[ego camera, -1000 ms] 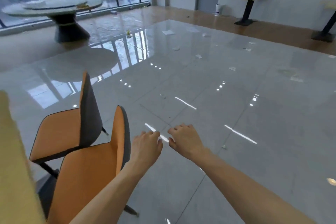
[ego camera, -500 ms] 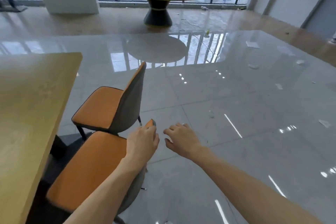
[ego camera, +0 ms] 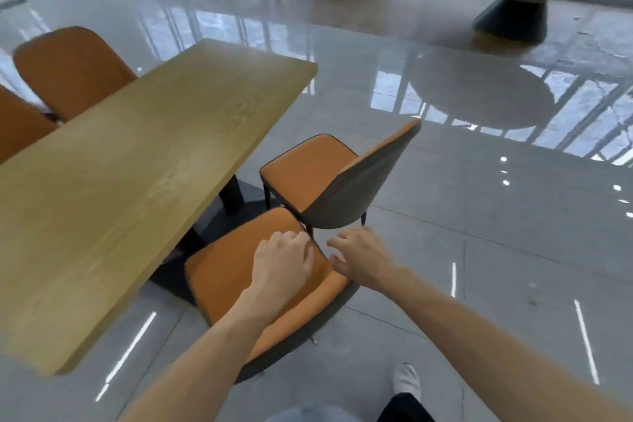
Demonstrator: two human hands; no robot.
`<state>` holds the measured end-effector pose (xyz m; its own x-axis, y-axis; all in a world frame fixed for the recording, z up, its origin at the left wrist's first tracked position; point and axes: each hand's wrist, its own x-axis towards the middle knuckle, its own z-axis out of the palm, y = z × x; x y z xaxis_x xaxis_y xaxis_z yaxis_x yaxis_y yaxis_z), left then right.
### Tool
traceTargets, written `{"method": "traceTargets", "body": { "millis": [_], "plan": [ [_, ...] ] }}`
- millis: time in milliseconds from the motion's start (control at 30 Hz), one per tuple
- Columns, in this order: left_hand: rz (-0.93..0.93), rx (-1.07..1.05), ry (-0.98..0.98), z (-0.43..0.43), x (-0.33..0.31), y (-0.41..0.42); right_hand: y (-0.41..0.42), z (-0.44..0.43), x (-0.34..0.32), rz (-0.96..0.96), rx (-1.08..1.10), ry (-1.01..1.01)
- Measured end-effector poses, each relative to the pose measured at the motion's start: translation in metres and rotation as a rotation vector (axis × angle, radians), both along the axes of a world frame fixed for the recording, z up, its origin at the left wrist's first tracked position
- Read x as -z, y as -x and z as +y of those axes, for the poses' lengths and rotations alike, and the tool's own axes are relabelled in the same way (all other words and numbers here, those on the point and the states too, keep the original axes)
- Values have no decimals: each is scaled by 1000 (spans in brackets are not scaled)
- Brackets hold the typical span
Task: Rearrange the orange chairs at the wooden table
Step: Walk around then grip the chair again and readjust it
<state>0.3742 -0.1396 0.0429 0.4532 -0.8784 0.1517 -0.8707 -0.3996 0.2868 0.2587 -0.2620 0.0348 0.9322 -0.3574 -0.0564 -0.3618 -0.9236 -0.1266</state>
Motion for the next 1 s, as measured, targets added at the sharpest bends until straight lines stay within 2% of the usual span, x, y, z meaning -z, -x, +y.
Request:
{"method": "traceTargets", "body": {
  "millis": [233, 433, 533, 700, 800, 867, 1000],
  "plan": [
    [47, -306, -57, -4, 21, 15, -24, -37, 25, 3, -371, -42],
    [210, -537, -189, 11, 37, 40, -21, -58, 38, 130, -654, -176],
    [246, -571, -246, 18, 39, 54, -16, -56, 44, 205, -756, -229],
    [363, -562, -321, 41, 43, 72, -16, -49, 50, 297, -840, -251],
    [389, -516, -447, 67, 44, 68, -11, -41, 53, 273, -869, -224],
    [351, -503, -508, 83, 47, 63, -5, -33, 58, 209, -846, -178],
    [170, -594, -410, 95, 59, 66, -3, -30, 65, 119, -802, -142]
  ]
}}
